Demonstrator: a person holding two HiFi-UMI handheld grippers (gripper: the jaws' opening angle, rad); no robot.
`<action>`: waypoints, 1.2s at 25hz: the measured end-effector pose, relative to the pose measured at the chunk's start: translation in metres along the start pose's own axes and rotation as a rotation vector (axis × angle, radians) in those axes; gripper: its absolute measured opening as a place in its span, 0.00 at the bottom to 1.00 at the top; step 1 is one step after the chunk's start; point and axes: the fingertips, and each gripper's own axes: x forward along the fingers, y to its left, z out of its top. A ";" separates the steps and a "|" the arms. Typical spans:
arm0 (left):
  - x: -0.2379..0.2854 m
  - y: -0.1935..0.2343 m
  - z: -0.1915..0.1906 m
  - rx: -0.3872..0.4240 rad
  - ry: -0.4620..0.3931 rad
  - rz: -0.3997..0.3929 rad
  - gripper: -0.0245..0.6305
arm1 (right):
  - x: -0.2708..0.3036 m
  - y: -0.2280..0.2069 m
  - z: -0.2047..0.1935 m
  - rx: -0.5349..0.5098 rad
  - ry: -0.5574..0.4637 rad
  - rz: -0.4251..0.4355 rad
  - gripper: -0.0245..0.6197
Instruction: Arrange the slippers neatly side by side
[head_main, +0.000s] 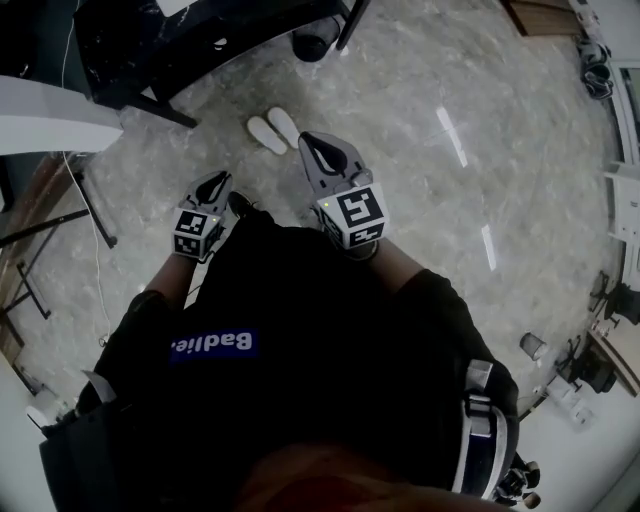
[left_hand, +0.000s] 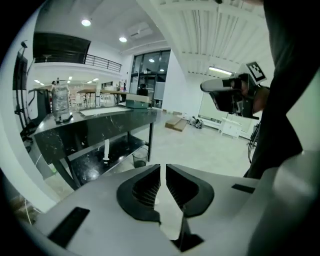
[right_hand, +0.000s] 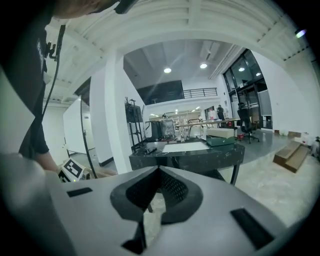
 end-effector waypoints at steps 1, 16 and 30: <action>-0.003 -0.012 0.010 -0.015 -0.032 0.032 0.10 | -0.011 -0.004 0.001 -0.009 -0.007 0.023 0.04; -0.068 -0.196 0.144 -0.116 -0.435 0.337 0.10 | -0.174 -0.058 0.026 -0.080 -0.184 0.201 0.04; -0.128 -0.273 0.186 -0.029 -0.565 0.236 0.04 | -0.224 0.041 0.033 -0.116 -0.267 0.283 0.04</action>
